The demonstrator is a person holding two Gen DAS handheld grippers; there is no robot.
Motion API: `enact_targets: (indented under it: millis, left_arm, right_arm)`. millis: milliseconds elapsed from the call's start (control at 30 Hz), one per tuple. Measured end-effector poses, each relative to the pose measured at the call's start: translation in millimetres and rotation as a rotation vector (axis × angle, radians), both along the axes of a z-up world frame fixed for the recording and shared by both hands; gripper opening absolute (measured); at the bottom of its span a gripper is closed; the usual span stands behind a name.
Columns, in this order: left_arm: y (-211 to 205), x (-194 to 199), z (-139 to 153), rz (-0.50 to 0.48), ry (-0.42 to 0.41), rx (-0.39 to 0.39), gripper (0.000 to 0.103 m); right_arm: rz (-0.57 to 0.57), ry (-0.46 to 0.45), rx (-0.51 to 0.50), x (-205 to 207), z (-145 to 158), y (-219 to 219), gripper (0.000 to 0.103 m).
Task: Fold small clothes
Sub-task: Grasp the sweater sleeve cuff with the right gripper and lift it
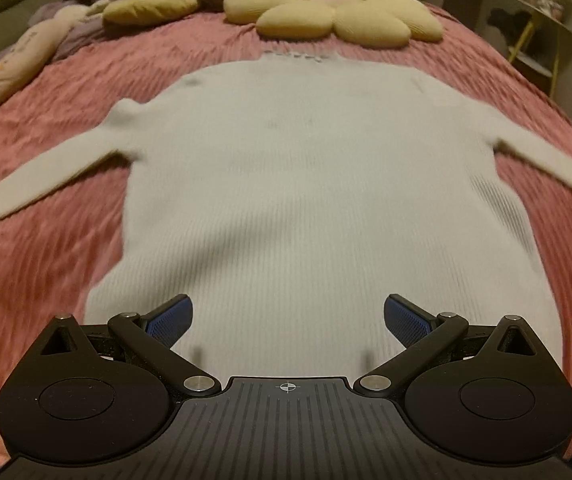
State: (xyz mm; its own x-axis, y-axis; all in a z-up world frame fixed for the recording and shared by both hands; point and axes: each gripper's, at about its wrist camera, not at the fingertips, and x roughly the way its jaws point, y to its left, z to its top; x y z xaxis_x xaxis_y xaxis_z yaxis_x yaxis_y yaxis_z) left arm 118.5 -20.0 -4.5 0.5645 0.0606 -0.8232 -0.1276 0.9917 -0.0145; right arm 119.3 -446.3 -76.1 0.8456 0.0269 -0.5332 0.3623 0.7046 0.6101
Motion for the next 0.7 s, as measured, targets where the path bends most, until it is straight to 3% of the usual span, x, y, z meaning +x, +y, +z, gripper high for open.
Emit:
enact_targets:
  millis: [33, 100, 200, 333, 367, 433, 467, 600, 700]
  left_arm:
    - [1.4, 7.9, 0.3, 0.003, -0.016, -0.016, 0.103]
    - [4.1, 20.6, -0.9, 0.020, -0.055, -0.028, 0.103]
    - [9.1, 42.9, -6.3, 0.045, -0.086, -0.024, 0.103]
    - [19.1, 67.0, -17.9, 0.087, -0.077, -0.074, 0.103]
    - [21.1, 71.5, -21.6, 0.095, -0.065, -0.084, 0.103]
    - [27.1, 78.5, -29.6, 0.104, -0.034, -0.103, 0.103]
    - [30.4, 81.9, -33.9, 0.105, -0.015, -0.115, 0.103]
    - [47.2, 84.4, -43.6, 0.115, -0.006, -0.157, 0.103]
    - [53.8, 83.5, -45.5, 0.091, -0.007, -0.172, 0.103]
  right_arm:
    - [-0.074, -0.001, 0.046, 5.4, -5.0, -20.3, 0.081]
    - [-0.180, -0.011, 0.147, 15.2, -16.0, -55.5, 0.070]
    - [-0.258, -0.025, 0.251, 25.5, -30.9, -88.4, 0.052]
    - [-0.317, -0.036, 0.320, 36.4, -46.5, -109.6, 0.034]
    - [-0.318, -0.037, 0.316, 40.5, -48.9, -112.2, 0.032]
    - [-0.324, -0.026, 0.291, 46.1, -48.3, -117.0, 0.009]
    - [-0.324, -0.006, 0.271, 51.5, -47.8, -115.4, 0.006]
    - [-0.280, 0.044, 0.080, 55.7, -27.3, -98.0, 0.006]
    - [-0.205, 0.012, -0.092, 67.8, -0.4, -66.9, 0.006]
